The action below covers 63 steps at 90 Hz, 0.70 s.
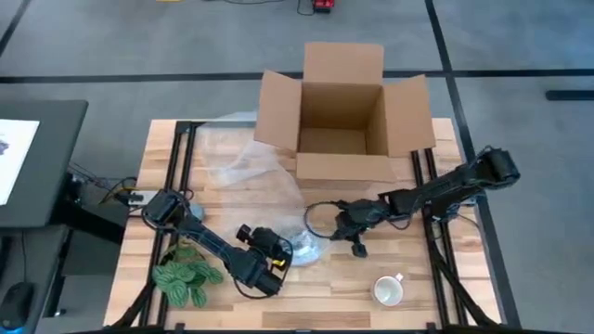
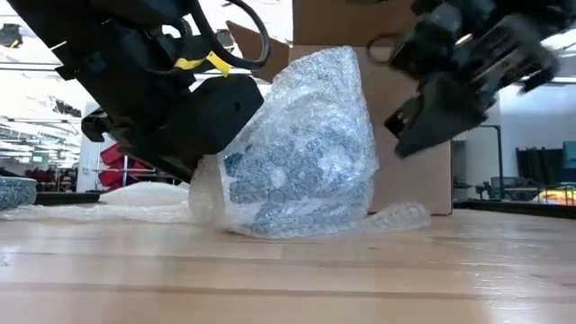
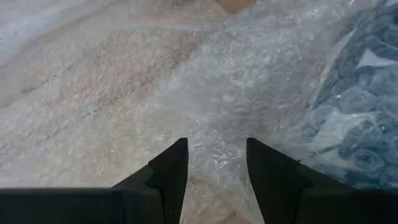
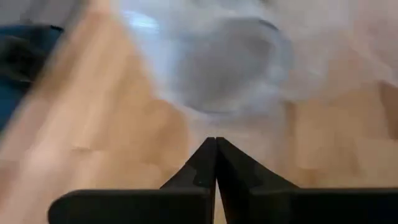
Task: Wrap mug
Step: Wrap the white blue mug with bubble wrap
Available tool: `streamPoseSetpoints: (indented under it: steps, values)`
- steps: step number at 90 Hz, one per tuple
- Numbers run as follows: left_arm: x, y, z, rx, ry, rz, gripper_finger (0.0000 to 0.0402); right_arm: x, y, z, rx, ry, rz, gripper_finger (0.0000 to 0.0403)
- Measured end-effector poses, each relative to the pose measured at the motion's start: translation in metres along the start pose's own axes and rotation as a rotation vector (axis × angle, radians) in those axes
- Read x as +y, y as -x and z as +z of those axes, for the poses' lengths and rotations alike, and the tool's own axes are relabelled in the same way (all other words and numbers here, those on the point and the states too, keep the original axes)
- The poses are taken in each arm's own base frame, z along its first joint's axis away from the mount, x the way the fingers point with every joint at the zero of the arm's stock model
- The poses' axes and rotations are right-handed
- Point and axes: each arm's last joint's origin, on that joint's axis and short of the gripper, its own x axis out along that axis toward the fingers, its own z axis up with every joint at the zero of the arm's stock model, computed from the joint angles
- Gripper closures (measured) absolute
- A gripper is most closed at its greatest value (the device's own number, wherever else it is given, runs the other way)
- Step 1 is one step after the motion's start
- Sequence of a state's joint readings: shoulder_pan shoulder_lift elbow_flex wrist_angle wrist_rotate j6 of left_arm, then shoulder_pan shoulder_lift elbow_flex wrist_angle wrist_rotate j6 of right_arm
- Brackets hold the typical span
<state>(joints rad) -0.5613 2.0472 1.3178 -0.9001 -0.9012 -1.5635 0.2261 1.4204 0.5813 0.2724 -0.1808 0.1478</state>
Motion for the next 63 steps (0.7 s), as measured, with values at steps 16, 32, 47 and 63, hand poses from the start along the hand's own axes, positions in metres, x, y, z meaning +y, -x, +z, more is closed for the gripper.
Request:
streamPoseSetpoints:
  steps: [16, 32, 47, 63]
  values:
    - [0.0, 0.0, 0.001, 0.0, -0.002, 0.001, 0.026, 0.011, -0.005, 0.017, -0.156, 0.047, 0.098, 0.0403]
    - [0.0, 0.0, 0.001, 0.0, 0.0, -0.001, 0.026, -0.011, -0.029, 0.011, -0.099, -0.018, -0.018, 0.0403]
    - [0.0, 0.0, 0.0, 0.003, -0.005, 0.0, 0.026, -0.031, -0.047, 0.003, -0.076, -0.067, -0.04, 0.0403]
    - [0.0, -0.001, 0.001, 0.003, -0.004, 0.0, 0.026, -0.044, -0.067, 0.0, -0.063, -0.104, -0.028, 0.0403]
